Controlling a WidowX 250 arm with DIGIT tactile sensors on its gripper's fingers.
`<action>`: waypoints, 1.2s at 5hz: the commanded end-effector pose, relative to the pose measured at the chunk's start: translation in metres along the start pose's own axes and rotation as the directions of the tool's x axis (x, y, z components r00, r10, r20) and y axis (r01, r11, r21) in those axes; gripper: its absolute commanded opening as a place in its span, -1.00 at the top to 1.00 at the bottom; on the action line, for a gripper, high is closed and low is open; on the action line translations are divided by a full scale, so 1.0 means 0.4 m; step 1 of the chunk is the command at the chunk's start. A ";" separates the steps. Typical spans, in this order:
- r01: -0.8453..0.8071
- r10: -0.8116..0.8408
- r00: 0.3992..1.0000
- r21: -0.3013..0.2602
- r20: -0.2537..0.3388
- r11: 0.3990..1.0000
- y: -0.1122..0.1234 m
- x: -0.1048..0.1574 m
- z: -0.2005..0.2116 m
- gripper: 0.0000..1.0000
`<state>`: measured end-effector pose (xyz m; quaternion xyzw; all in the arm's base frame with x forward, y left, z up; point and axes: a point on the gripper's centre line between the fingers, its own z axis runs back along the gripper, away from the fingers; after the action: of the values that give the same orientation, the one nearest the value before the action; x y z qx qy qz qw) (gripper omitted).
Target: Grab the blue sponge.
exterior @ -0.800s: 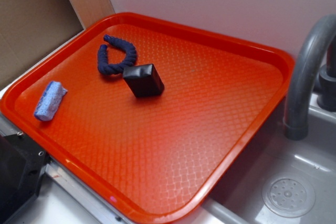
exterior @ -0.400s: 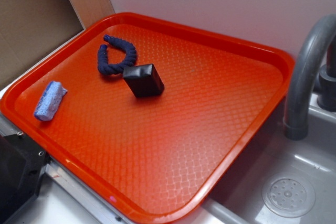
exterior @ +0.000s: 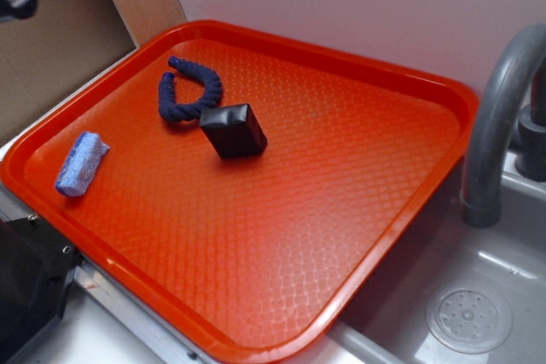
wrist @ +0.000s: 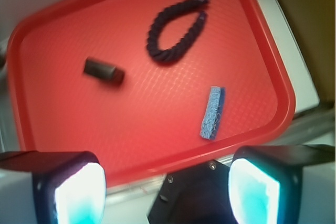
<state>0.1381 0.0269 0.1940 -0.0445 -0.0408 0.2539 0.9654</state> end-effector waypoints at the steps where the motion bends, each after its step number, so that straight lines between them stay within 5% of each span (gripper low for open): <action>1: -0.063 0.072 0.994 0.102 -0.084 0.993 0.080 0.083 -0.119 -1.00; 4: 0.043 -0.019 0.996 0.296 -0.086 0.954 0.121 0.050 -0.264 -1.00; 5: 0.052 -0.029 0.996 0.309 -0.079 0.950 0.126 0.046 -0.327 -1.00; 6: 0.021 -0.002 0.996 0.206 -0.088 0.978 0.134 0.048 -0.380 -1.00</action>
<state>0.1450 0.0687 0.0342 0.0465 0.0384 0.2448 0.9677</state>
